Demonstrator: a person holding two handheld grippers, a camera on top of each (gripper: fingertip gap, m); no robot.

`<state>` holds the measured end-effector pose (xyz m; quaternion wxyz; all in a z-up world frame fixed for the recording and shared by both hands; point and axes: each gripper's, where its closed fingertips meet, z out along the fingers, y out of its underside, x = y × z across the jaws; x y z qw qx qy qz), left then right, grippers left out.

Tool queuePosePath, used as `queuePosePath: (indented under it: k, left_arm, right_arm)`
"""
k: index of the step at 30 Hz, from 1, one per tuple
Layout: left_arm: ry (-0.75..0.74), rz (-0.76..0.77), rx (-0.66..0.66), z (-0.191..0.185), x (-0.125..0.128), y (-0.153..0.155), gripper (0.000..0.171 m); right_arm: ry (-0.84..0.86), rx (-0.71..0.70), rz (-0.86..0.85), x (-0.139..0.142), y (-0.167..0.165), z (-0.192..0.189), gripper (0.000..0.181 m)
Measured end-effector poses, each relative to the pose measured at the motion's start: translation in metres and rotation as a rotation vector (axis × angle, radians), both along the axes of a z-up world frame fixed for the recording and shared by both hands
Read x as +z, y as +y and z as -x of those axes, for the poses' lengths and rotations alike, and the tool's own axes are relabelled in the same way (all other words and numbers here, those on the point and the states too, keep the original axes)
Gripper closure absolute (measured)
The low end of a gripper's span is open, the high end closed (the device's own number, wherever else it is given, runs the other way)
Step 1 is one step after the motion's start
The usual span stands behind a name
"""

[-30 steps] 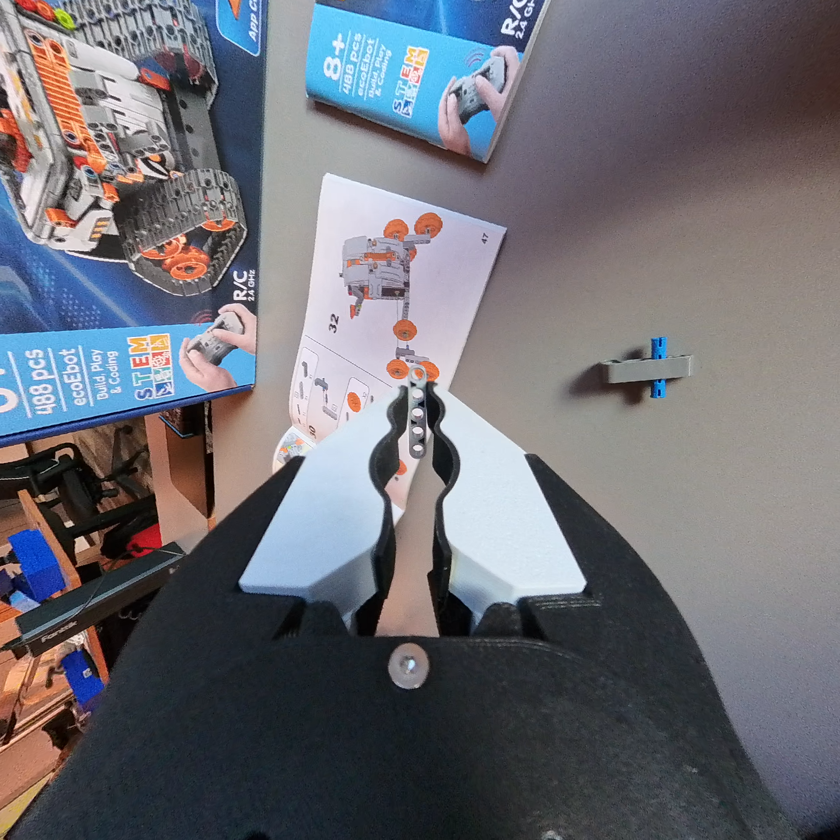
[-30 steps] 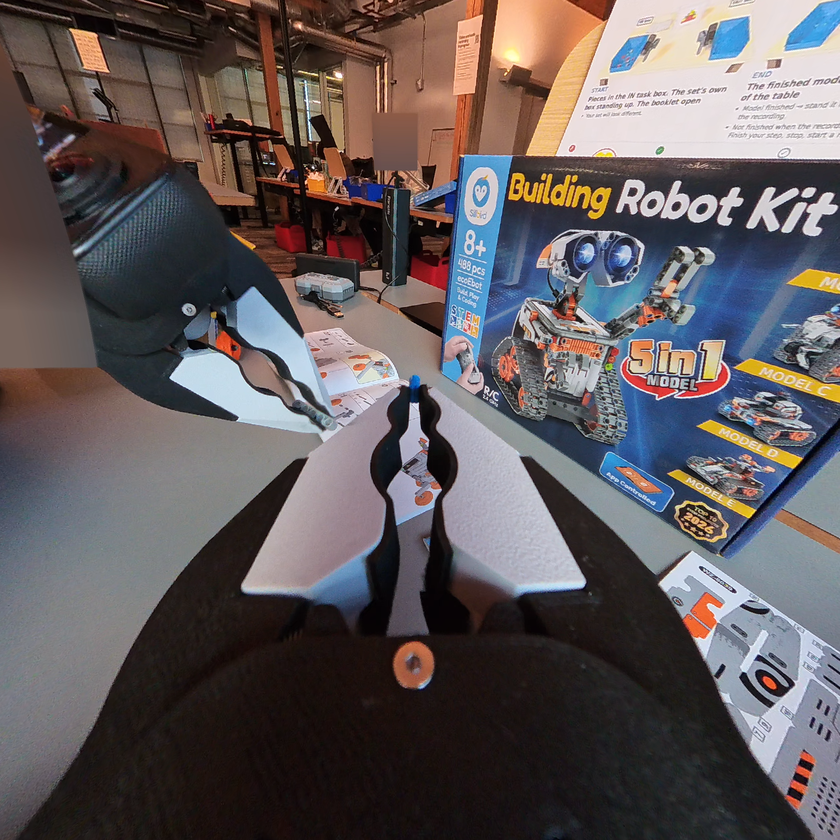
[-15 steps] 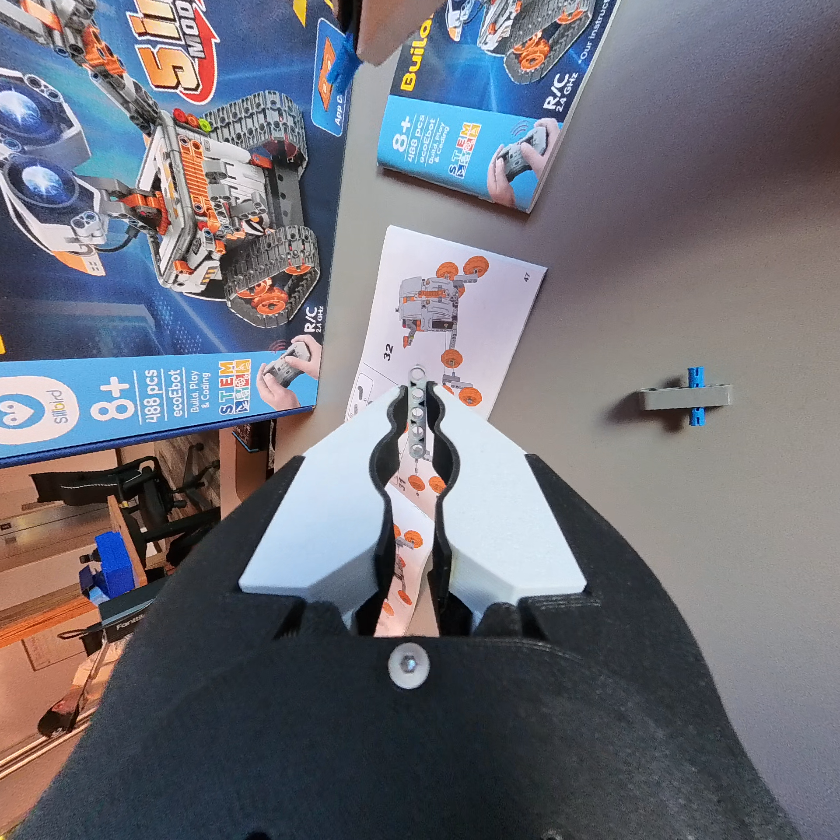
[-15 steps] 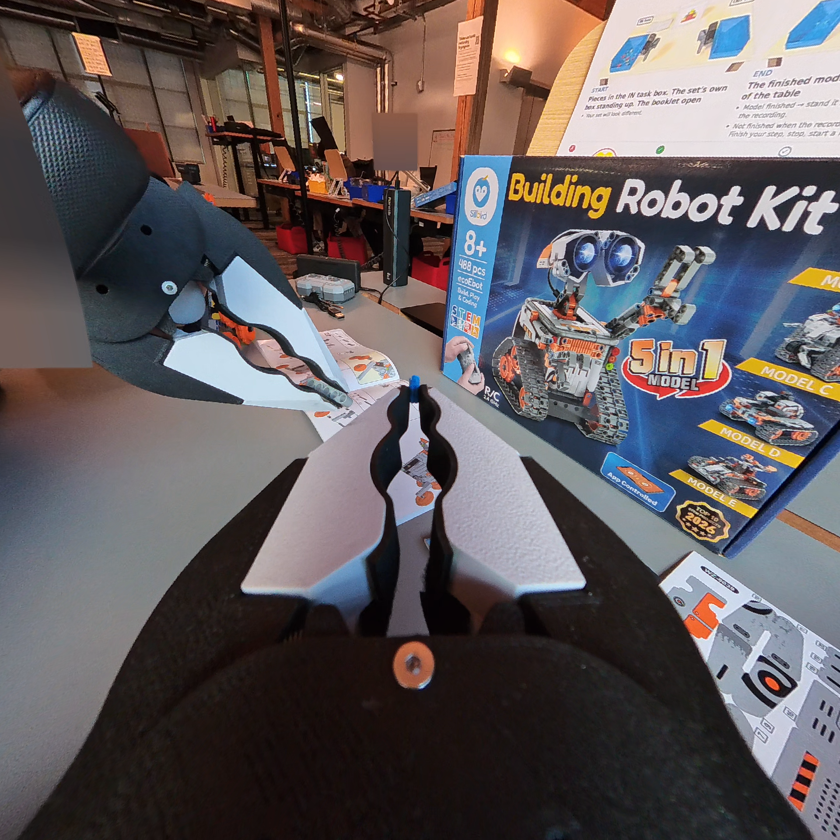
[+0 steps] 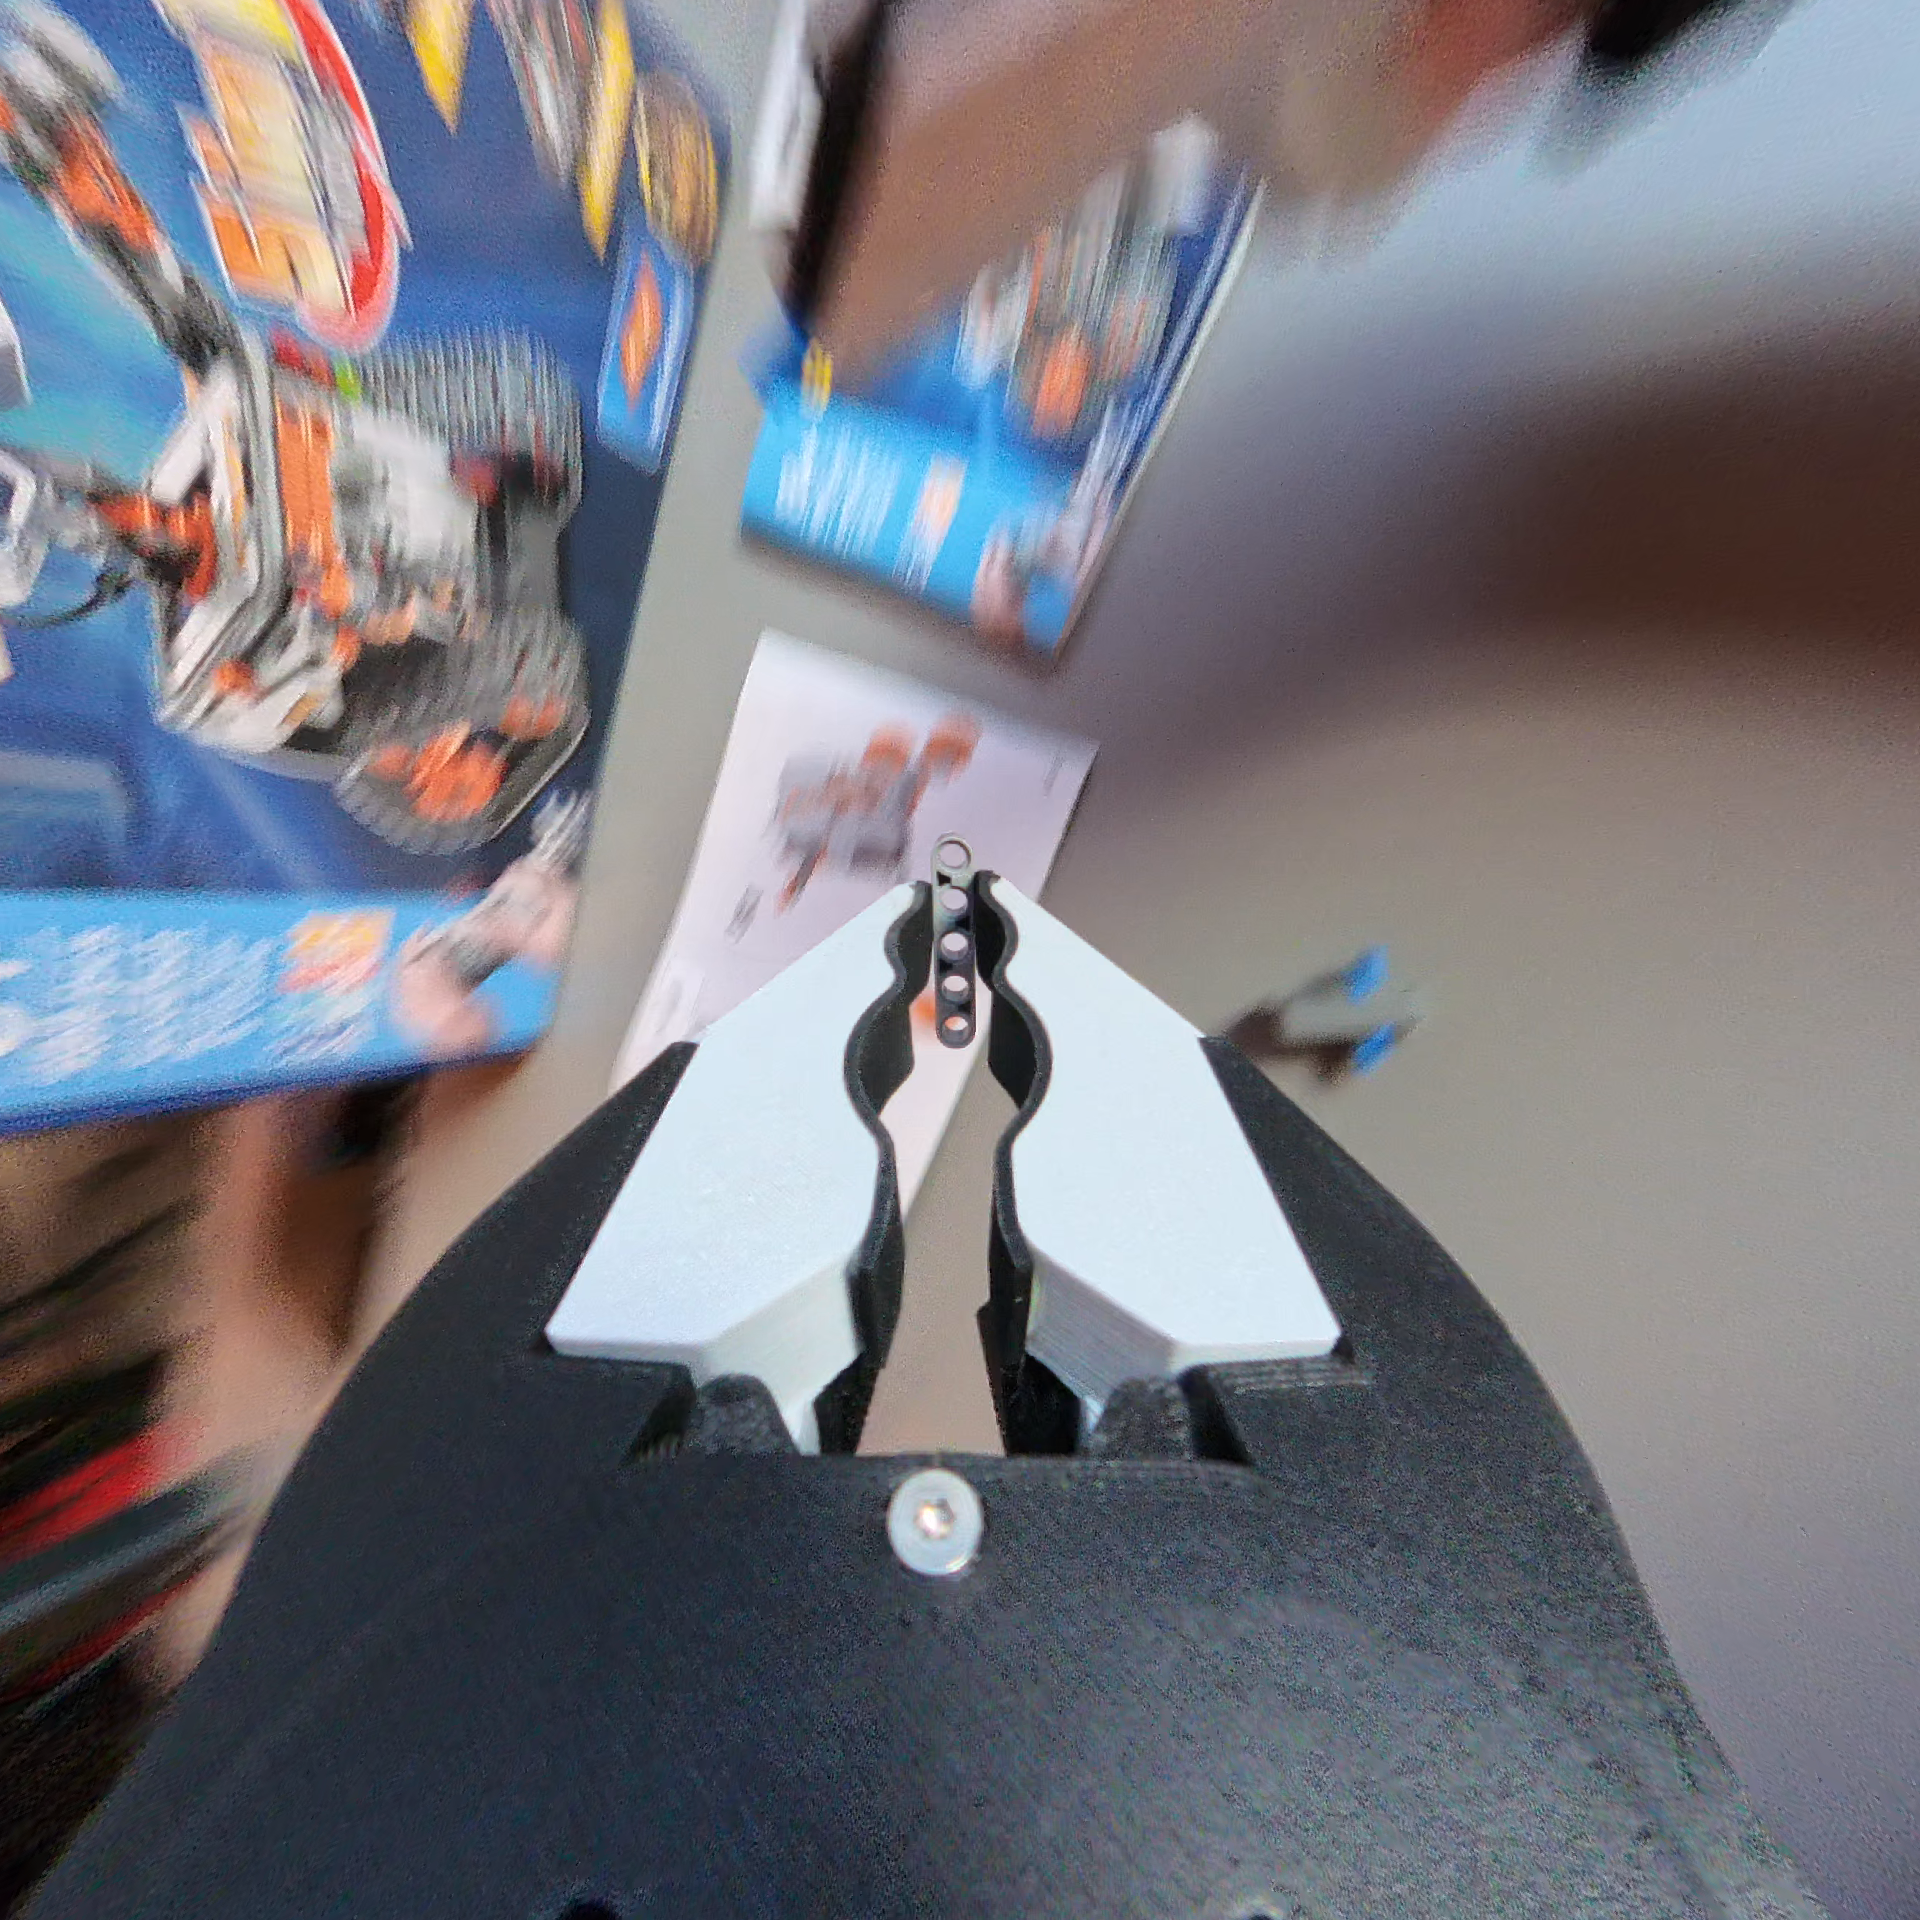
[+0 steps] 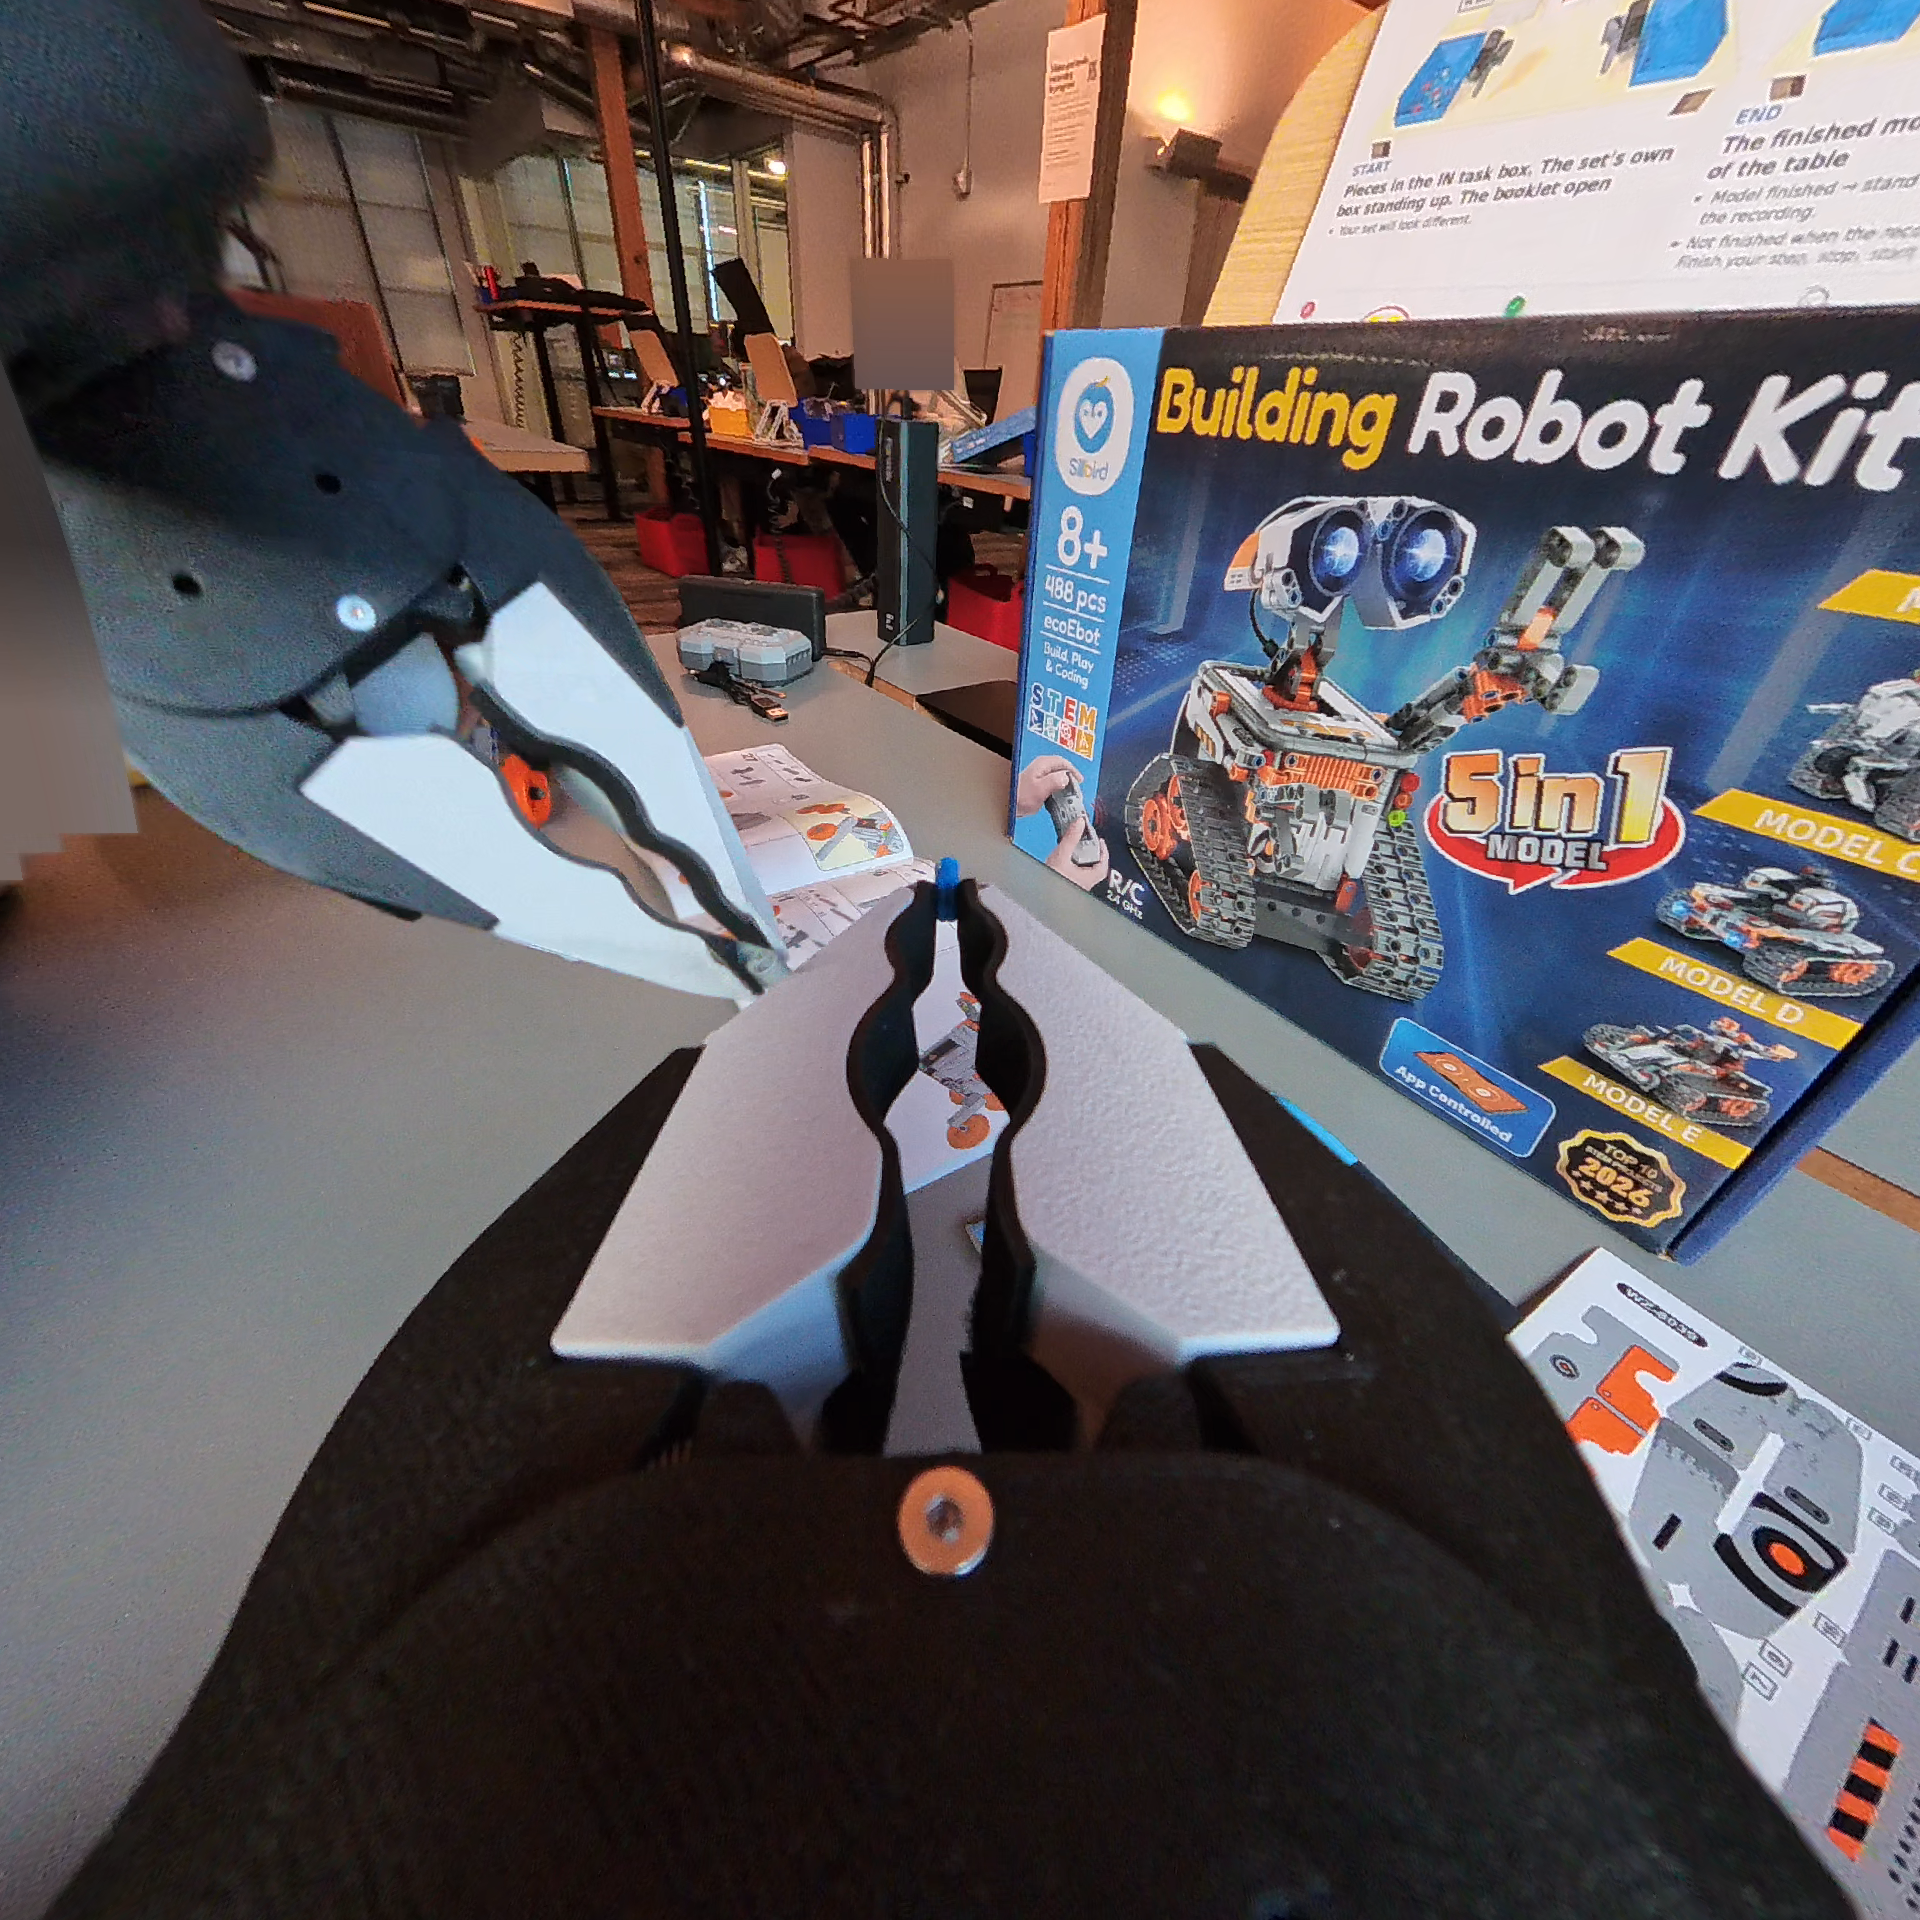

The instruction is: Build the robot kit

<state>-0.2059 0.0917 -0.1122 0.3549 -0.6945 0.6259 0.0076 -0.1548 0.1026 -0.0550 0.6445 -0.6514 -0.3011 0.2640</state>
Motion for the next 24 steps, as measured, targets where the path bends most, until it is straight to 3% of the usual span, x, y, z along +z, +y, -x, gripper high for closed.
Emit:
queuePosePath:
  k: [2,5,7,9,11,15,16,20,24]
  left_arm:
    - [-0.225,0.198,-0.039,-0.018,0.017,-0.016,0.166]
    - [-0.587,0.513,-0.115,-0.034,0.066,-0.039,0.166]
    - [-0.755,0.616,-0.142,-0.034,0.097,-0.043,0.167]
    - [-0.772,0.53,-0.145,-0.03,0.108,-0.04,0.167]
    - [-0.698,0.327,-0.085,-0.022,0.109,-0.027,0.167]
    - [-0.327,-0.338,0.154,0.021,0.115,0.023,0.166]
    - [-0.27,-0.425,0.178,0.027,0.118,0.026,0.166]
    - [-0.267,-0.366,0.182,0.021,0.111,0.009,0.166]
    - [-0.223,-0.408,0.187,0.022,0.11,0.001,0.166]
  right_arm:
    - [0.037,0.003,0.014,0.001,0.002,-0.003,0.178]
    - [0.104,0.008,0.034,0.006,0.004,-0.01,0.178]
    - [0.155,0.001,0.044,0.009,0.006,-0.016,0.178]
    - [0.186,-0.005,0.055,0.01,0.008,-0.021,0.178]
    - [0.203,-0.003,0.059,0.012,0.008,-0.022,0.178]
    - [0.179,0.014,0.051,0.013,0.004,-0.014,0.178]
    - [0.162,0.016,0.049,0.012,0.003,-0.012,0.178]
    - [0.114,0.017,0.046,0.009,0.0,-0.006,0.178]
    - [0.109,0.013,0.027,0.013,-0.006,-0.005,0.178]
